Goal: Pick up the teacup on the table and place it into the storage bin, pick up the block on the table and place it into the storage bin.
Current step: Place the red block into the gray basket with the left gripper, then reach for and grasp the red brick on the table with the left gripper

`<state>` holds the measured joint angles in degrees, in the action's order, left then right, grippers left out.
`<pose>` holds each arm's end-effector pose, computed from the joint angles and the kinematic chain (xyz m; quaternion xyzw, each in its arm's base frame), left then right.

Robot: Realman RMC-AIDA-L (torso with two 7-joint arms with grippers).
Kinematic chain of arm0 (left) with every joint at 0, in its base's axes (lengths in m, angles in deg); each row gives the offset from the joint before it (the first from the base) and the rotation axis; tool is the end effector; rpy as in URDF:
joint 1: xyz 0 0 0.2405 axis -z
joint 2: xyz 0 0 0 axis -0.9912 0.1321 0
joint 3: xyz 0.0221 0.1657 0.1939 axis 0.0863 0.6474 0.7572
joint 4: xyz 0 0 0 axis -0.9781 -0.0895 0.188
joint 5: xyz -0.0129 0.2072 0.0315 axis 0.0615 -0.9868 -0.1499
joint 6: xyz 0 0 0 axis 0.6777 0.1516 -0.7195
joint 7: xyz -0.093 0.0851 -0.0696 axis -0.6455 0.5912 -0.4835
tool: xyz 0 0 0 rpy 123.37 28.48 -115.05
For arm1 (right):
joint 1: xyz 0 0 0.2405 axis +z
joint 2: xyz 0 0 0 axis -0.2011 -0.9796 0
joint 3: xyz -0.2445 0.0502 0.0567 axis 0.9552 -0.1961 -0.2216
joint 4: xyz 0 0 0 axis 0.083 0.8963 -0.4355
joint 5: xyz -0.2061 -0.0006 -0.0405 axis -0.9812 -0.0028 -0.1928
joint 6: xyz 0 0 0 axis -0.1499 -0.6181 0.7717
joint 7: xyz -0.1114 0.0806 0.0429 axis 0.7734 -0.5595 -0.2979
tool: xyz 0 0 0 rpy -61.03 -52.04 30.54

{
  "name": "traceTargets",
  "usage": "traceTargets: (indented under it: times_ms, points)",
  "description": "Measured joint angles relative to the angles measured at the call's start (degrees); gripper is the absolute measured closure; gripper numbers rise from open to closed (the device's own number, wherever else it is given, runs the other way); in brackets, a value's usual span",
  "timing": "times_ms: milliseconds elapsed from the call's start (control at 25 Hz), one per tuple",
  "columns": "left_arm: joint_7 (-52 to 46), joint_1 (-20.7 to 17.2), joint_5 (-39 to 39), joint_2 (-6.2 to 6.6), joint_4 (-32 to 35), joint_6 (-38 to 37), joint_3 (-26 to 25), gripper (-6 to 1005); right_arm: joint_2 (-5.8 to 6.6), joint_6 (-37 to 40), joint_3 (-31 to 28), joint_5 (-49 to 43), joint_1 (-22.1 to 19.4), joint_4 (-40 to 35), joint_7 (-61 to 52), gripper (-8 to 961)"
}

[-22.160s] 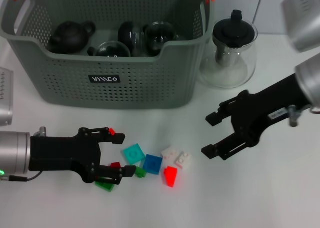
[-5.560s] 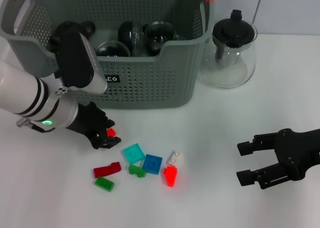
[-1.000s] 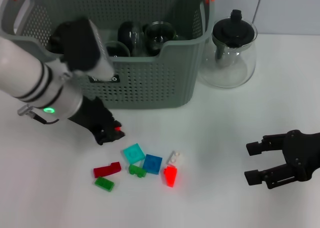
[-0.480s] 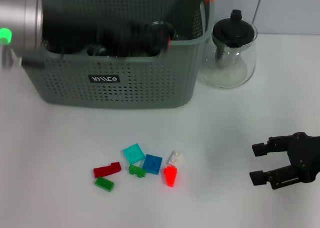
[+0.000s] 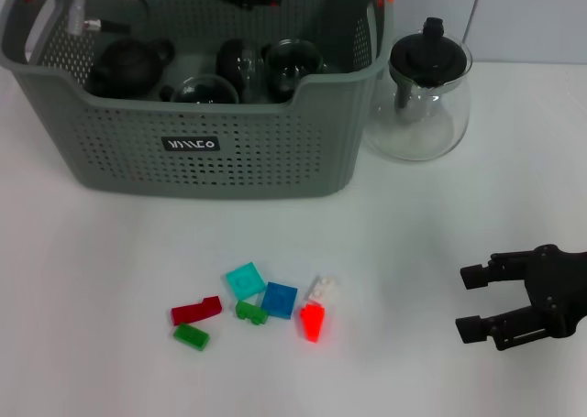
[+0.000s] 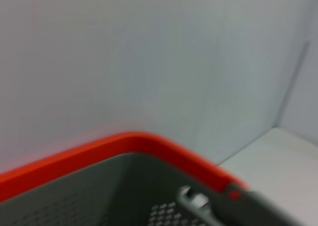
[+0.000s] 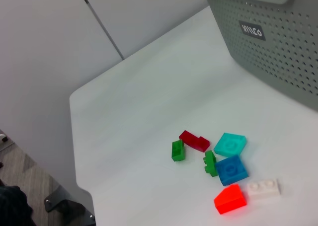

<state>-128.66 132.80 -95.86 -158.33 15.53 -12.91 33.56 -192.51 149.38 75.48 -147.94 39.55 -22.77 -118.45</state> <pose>-0.1257 0.4584 0.0496 -0.9120 -0.2898 -0.1287 0.2603 0.2623 0.2991 0.0275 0.9529 -0.2777 -0.1211 0.0151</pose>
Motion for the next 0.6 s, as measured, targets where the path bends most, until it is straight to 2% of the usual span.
traceTargets:
  times_ms: [120, 360, 560, 600]
  points:
    - [-0.88, 0.92, -1.15, -0.12, -2.26, 2.08, 0.61, 760, -0.01, 0.00, 0.00, 0.00, 0.00, 0.00, 0.02, 13]
    - [-1.08, 0.64, -0.58, -1.36, -1.93, 3.19, 0.68, 747, -0.01, 0.01, 0.00, -0.01, 0.12, 0.00, 0.11, 12]
    - [-1.06, 0.13, 0.37, -1.80, -0.21, 2.21, 0.24, 515, -0.06, 0.01, 0.00, -0.08, 0.17, 0.00, 0.40, 12]
    - [-0.86, -0.46, 1.24, -1.85, 0.93, 1.13, 0.22, 494, -0.08, 0.00, 0.00, -0.10, 0.16, 0.01, 0.44, 12]
